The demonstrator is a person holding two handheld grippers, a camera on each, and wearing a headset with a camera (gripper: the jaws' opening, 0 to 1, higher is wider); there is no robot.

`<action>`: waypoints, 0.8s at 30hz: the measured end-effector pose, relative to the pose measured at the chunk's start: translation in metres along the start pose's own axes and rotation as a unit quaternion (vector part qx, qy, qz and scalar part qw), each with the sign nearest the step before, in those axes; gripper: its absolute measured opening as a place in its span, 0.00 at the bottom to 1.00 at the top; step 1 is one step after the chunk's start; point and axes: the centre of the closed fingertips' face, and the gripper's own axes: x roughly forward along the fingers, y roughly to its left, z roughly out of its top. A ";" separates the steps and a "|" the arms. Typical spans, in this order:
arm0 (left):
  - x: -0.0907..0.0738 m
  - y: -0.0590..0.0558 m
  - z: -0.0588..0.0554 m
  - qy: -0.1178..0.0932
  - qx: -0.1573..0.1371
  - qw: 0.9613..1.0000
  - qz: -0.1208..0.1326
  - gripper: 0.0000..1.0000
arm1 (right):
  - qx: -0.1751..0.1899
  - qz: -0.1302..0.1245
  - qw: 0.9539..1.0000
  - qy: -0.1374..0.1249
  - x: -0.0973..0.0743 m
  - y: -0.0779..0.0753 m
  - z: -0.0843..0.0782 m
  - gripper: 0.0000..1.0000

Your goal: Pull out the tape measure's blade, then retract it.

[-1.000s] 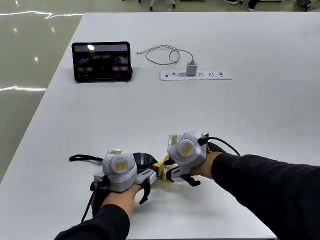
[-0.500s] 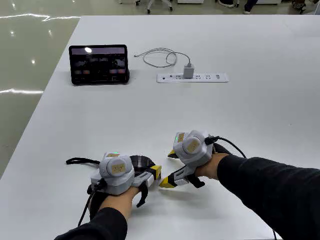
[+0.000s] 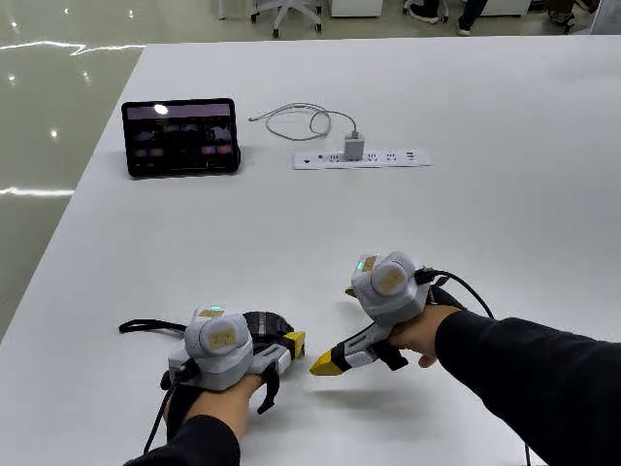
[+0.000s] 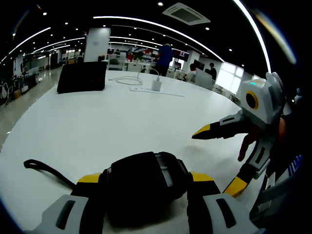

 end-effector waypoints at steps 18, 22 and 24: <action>-0.009 -0.007 0.011 0.011 0.034 0.998 -0.044 0.84 | 0.018 -0.044 0.998 -0.045 -0.040 -0.018 -0.011 1.00; -0.013 -0.002 0.016 0.009 0.058 0.996 -0.065 1.00 | 0.023 -0.055 0.997 -0.041 -0.051 -0.020 -0.028 1.00; -0.015 -0.007 0.015 0.014 0.063 0.992 -0.105 1.00 | 0.031 -0.058 0.997 -0.042 -0.057 -0.022 -0.034 1.00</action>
